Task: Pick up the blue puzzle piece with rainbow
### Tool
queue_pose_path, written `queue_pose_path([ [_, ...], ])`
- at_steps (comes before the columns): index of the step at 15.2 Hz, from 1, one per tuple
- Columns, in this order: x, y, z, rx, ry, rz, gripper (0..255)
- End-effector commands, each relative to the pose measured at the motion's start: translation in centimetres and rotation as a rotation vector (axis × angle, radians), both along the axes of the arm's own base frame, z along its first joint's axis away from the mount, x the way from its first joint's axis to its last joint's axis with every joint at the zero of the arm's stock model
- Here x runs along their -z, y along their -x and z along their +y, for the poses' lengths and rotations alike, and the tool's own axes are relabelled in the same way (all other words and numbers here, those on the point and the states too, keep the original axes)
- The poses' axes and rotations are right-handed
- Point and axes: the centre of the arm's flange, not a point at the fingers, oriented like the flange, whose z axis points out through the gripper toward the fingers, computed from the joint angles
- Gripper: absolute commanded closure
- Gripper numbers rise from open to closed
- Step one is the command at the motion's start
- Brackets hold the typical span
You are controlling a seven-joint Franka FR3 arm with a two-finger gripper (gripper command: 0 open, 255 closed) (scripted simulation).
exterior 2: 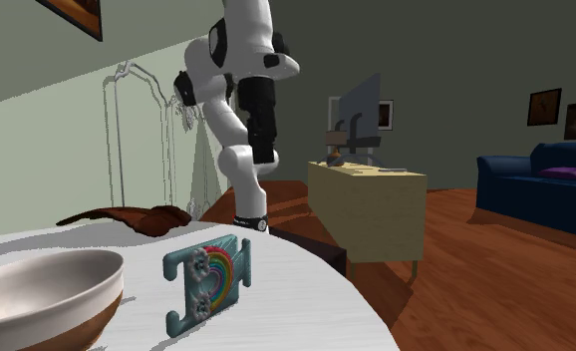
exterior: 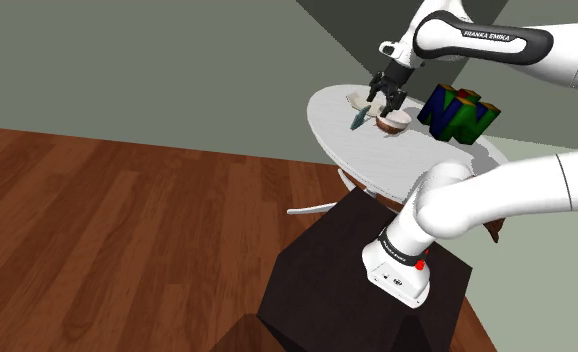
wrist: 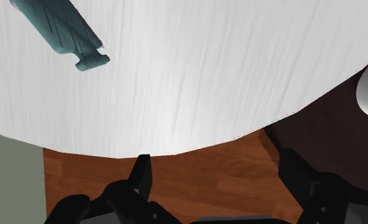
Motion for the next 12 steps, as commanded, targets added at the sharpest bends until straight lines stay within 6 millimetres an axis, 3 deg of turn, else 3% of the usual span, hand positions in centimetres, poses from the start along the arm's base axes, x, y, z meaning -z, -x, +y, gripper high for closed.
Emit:
queue_pose_path([
  [1, 0.9, -0.8, -2.3, -0.082, 0.013, 0.008, 0],
  [12, 6.4, -8.8, -12.9, -0.496, 0.075, 0.048, 0],
])
